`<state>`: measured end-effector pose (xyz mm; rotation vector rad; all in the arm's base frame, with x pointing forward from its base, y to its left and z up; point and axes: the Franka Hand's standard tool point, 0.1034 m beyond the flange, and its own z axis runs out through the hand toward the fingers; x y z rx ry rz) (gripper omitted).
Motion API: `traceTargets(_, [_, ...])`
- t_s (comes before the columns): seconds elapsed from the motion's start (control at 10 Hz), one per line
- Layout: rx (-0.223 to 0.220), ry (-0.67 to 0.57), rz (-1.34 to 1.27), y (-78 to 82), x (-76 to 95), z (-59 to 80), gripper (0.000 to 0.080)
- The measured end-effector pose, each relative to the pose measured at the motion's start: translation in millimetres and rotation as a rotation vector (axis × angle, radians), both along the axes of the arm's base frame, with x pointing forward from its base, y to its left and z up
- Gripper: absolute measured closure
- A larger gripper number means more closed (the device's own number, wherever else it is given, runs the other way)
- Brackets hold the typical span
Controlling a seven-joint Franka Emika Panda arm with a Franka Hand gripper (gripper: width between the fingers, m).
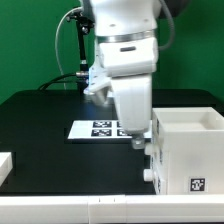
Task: Assemble drawer
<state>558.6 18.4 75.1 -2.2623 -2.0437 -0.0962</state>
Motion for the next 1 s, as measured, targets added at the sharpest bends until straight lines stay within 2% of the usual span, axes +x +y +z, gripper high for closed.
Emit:
traceTargets(0.3, [0.0, -0.007, -0.038, -1.1, -2.6, -3.9, 0.0151])
traceTargets(0.7, [-0.009, -0.024, -0.037, -31.4, -1.0, 2.6, 0.0151])
traceTargets(0.8, [-0.009, -0.03, -0.044, -35.9, -4.9, -1.4, 0.0151])
traceTargets(1.0, [-0.009, -0.026, -0.043, -34.7, -5.6, -1.9, 0.0151])
